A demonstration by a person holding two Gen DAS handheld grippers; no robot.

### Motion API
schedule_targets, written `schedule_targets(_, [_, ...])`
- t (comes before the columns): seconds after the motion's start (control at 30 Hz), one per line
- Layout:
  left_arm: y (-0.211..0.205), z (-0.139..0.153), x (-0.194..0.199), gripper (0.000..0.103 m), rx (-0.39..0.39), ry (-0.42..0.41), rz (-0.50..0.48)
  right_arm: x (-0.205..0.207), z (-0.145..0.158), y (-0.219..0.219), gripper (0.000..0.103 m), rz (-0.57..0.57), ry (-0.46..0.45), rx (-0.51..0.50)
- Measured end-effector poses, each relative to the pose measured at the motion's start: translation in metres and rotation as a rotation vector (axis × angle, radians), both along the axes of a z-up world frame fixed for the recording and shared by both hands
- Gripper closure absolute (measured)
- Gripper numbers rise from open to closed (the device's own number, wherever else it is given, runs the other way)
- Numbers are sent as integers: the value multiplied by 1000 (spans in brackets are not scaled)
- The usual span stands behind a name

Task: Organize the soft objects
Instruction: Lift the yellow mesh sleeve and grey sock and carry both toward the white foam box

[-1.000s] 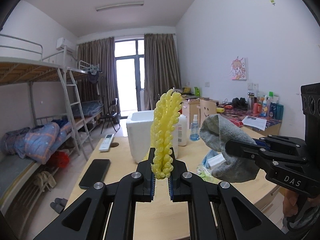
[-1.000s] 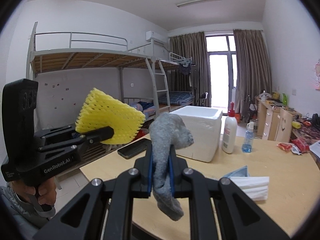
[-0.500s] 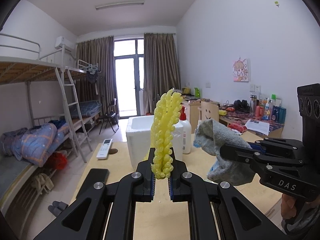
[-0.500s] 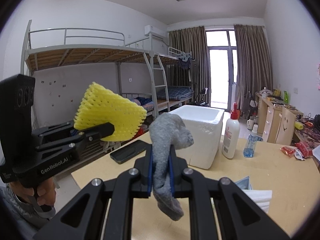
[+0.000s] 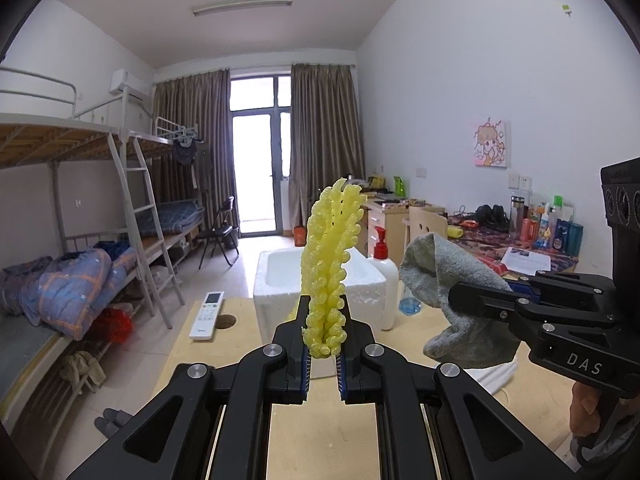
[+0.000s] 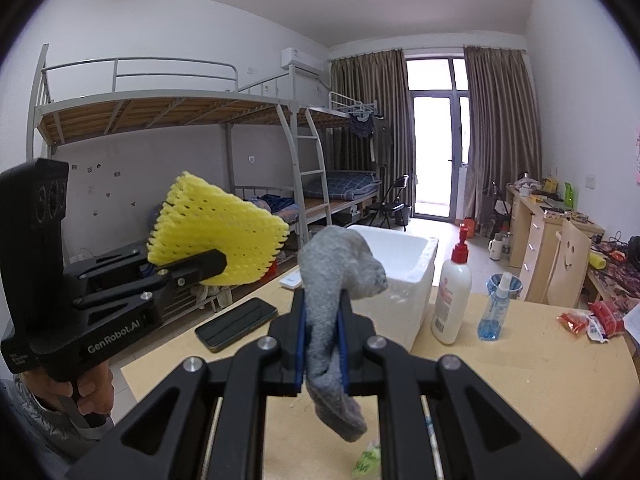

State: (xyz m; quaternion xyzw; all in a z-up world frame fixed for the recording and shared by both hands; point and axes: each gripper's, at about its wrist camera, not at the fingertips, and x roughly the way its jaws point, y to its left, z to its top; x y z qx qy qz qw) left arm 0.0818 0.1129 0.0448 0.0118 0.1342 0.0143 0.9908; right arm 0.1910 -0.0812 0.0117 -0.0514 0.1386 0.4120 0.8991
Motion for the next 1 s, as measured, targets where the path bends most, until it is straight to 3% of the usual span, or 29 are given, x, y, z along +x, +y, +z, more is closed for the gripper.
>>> schedule_targets(1.0, [20, 29, 100, 92, -9, 35, -35, 85, 41, 34, 87, -27, 0, -25])
